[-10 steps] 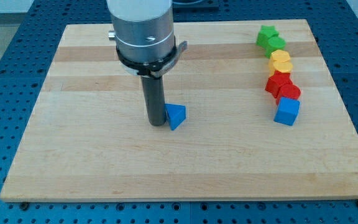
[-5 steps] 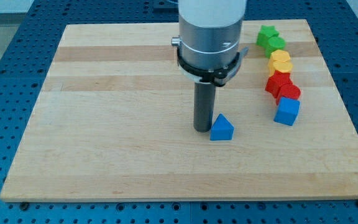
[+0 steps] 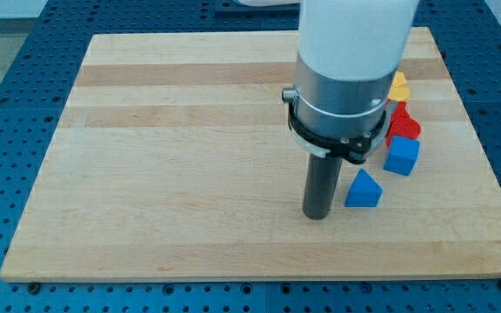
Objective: Slide blue triangle closer to blue cube
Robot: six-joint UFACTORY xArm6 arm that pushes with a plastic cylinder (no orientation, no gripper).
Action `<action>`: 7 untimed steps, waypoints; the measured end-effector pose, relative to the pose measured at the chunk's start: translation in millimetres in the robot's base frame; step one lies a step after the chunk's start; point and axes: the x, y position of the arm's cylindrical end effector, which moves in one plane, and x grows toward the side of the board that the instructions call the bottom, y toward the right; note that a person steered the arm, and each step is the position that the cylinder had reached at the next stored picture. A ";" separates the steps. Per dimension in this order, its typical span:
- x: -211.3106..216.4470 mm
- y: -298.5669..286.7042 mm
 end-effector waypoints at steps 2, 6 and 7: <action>-23.3 20.4; 16.5 96.8; 9.9 101.6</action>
